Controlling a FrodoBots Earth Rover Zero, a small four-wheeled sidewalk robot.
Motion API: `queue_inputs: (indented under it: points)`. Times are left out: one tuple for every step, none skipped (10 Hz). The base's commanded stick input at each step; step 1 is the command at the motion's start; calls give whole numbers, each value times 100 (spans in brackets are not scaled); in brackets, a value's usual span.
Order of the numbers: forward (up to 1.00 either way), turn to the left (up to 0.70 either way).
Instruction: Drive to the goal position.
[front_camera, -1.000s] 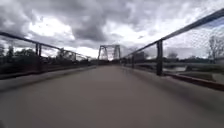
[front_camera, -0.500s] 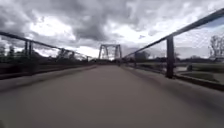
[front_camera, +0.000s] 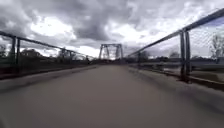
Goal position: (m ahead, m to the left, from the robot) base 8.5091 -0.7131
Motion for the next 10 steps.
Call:
queue_inputs:
  points:
    - [100,0]
    - [100,0]
    - [100,0]
    - [100,0]
    - [100,0]
    - [100,0]
    - [100,0]
    - [100,0]
    - [100,0]
    - [100,0]
